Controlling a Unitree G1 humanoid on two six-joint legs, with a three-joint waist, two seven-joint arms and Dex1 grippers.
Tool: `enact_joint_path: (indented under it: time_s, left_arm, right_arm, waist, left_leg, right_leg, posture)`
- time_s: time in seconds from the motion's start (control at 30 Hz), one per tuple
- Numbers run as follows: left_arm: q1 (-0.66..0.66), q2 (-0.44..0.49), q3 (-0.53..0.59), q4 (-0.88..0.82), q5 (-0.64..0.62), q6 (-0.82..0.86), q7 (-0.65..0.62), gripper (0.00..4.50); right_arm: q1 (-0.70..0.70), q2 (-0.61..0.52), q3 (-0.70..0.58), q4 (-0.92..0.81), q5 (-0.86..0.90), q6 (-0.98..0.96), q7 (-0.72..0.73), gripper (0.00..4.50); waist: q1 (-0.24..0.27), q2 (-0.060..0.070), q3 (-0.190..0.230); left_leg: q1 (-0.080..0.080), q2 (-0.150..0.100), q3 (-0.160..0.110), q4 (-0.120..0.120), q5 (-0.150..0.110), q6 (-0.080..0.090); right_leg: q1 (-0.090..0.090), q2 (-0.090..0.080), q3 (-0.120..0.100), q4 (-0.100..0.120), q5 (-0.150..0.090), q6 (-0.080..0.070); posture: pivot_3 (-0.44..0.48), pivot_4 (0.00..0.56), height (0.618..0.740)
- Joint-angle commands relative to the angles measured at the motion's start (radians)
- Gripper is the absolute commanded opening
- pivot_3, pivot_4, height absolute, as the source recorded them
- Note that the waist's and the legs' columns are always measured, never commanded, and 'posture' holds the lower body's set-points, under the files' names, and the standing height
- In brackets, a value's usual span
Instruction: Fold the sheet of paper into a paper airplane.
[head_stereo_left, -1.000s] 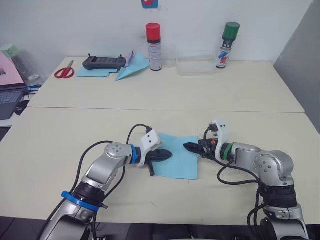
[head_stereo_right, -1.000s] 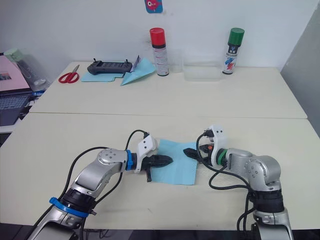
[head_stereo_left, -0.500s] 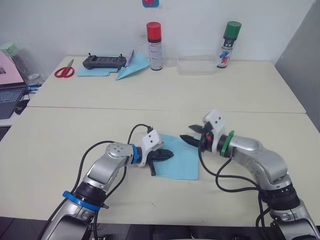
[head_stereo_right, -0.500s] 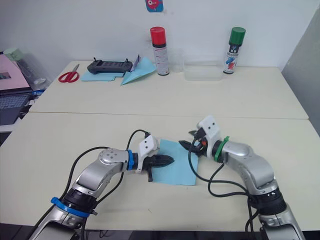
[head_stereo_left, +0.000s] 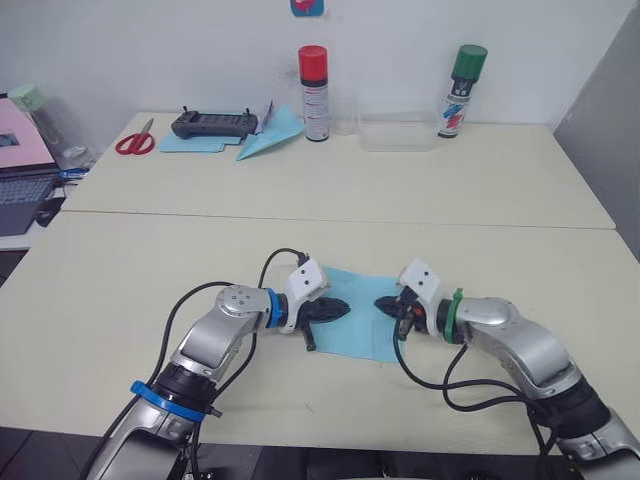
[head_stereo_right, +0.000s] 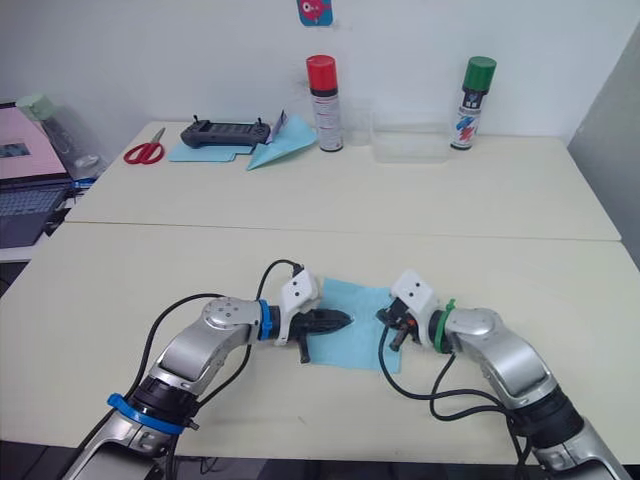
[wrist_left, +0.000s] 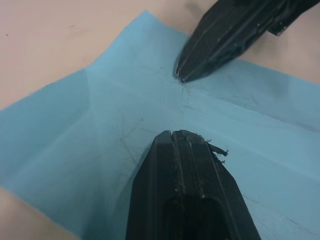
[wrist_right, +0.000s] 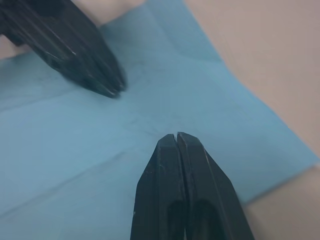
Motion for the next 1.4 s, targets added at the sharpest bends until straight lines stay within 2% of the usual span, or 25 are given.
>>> enact_joint_path:
  time_s: [0.03,0.23,0.4,0.5,0.73,1.4]
  left_arm:
    - [0.018,0.008,-0.019,0.024,0.037,0.013,0.012,0.00]
    - [0.021,0.011,-0.020,0.027,0.040,0.005,0.011,0.00]
    - [0.019,0.009,-0.022,0.036,0.046,-0.006,0.010,0.00]
    - [0.020,0.005,-0.027,0.034,0.048,-0.008,0.012,0.00]
    - [0.020,-0.001,-0.029,0.028,0.049,-0.004,0.014,0.00]
    - [0.018,-0.003,-0.022,0.040,0.062,-0.014,0.020,0.00]
  right_arm:
    - [0.044,-0.034,-0.067,0.032,-0.038,-0.005,-0.023,0.04]
    - [0.046,0.049,-0.226,-0.011,0.047,0.006,-0.068,0.04]
    - [0.020,0.102,-0.288,-0.017,0.083,0.031,-0.083,0.04]
    - [0.006,0.149,-0.321,-0.022,0.157,0.125,-0.086,0.63]
    - [-0.007,0.148,-0.277,0.019,0.113,0.167,-0.108,3.10]
    - [-0.033,0.231,-0.330,0.005,0.220,0.332,-0.137,3.10]
  waist:
    - [0.001,0.000,0.000]
    - [0.001,0.000,0.000]
    - [0.001,0.000,0.000]
    - [0.001,0.000,0.000]
    - [0.002,0.000,0.000]
    - [0.002,0.000,0.000]
  left_leg:
    - [0.000,0.000,0.000,0.000,0.000,0.000]
    - [0.000,0.000,0.000,0.000,0.000,0.000]
    - [0.000,0.000,0.000,0.000,0.000,0.000]
    - [0.000,0.000,0.000,0.000,0.000,0.000]
    - [0.000,0.000,0.000,0.000,0.000,0.000]
    - [0.001,0.000,0.000,0.000,0.000,0.000]
  right_leg:
    - [0.000,0.000,0.000,0.000,0.000,0.000]
    - [0.000,0.000,0.000,0.000,0.000,0.000]
    - [0.000,0.000,0.000,0.001,0.000,0.000]
    - [0.000,0.000,0.000,0.001,0.000,0.000]
    - [0.000,0.000,0.000,0.001,0.000,0.000]
    - [0.000,0.000,0.000,0.002,0.000,0.000]
  posture:
    - [0.000,0.150,0.740]
    - [0.000,0.150,0.740]
    - [0.000,0.150,0.740]
    - [0.000,0.150,0.740]
    - [0.000,0.150,0.740]
    - [0.000,0.150,0.740]
